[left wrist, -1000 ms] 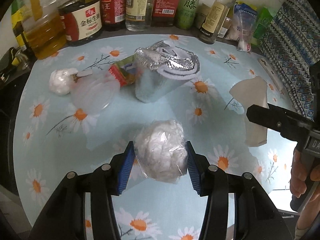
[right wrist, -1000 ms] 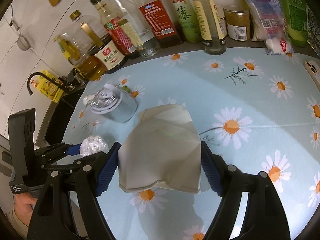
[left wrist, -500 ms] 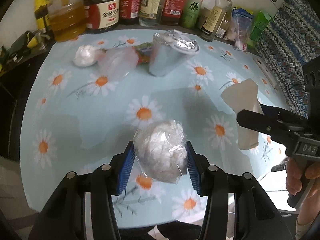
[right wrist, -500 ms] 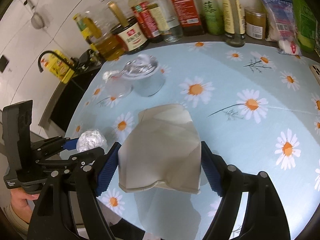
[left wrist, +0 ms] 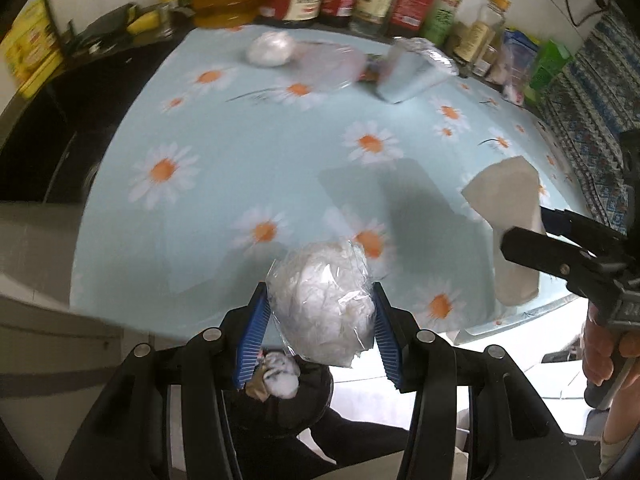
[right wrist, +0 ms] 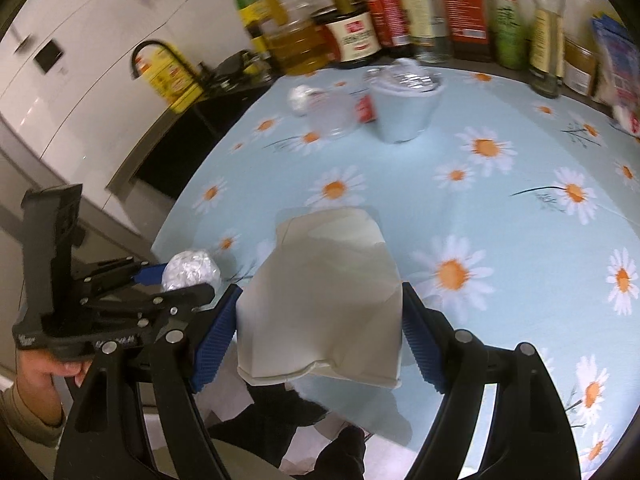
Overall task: Collect trash
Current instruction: 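Carry both items down over the black bin and open both tools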
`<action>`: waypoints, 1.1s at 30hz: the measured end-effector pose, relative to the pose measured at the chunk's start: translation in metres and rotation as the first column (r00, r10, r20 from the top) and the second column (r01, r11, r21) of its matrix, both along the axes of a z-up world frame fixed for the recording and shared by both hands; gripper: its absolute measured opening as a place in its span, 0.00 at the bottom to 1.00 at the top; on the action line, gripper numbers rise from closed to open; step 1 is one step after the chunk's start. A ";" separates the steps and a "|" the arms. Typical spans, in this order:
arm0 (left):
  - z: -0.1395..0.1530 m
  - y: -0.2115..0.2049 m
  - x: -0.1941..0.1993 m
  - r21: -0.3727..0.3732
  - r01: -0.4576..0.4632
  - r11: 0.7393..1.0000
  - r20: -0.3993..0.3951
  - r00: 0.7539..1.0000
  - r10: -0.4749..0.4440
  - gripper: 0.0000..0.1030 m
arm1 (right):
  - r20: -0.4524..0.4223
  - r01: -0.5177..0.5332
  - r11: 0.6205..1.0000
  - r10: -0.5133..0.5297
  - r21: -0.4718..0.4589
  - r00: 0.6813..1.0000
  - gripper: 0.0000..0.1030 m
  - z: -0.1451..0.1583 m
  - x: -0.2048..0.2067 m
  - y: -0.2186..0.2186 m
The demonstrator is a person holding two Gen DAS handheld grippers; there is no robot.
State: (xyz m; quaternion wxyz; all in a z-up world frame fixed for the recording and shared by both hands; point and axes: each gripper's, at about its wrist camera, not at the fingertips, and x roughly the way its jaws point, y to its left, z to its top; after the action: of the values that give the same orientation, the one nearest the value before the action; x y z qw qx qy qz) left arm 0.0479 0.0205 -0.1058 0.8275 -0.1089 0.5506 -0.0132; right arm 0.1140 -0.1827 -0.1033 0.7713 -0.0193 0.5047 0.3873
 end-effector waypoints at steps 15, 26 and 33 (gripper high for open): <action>-0.027 0.040 -0.071 -0.028 -0.113 0.993 -0.018 0.993 0.113 0.46 | -0.008 -0.211 0.977 0.211 0.014 0.977 0.75 -0.018 -0.072 0.054; -0.071 0.060 -0.114 -0.022 -0.165 0.986 -0.088 0.983 0.163 0.46 | -0.033 -0.329 0.944 0.328 -0.013 0.944 0.75 -0.045 -0.112 0.085; -0.093 0.063 -0.128 -0.046 -0.177 0.983 -0.140 0.976 0.169 0.46 | -0.062 -0.366 0.929 0.362 -0.059 0.930 0.75 -0.068 -0.127 0.097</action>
State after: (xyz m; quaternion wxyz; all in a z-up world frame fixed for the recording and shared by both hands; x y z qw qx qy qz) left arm -0.0798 0.0832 -0.1985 0.7827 -0.1811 0.5934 0.0503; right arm -0.0127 -0.0857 -0.1717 0.6723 -0.1298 0.5245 0.5060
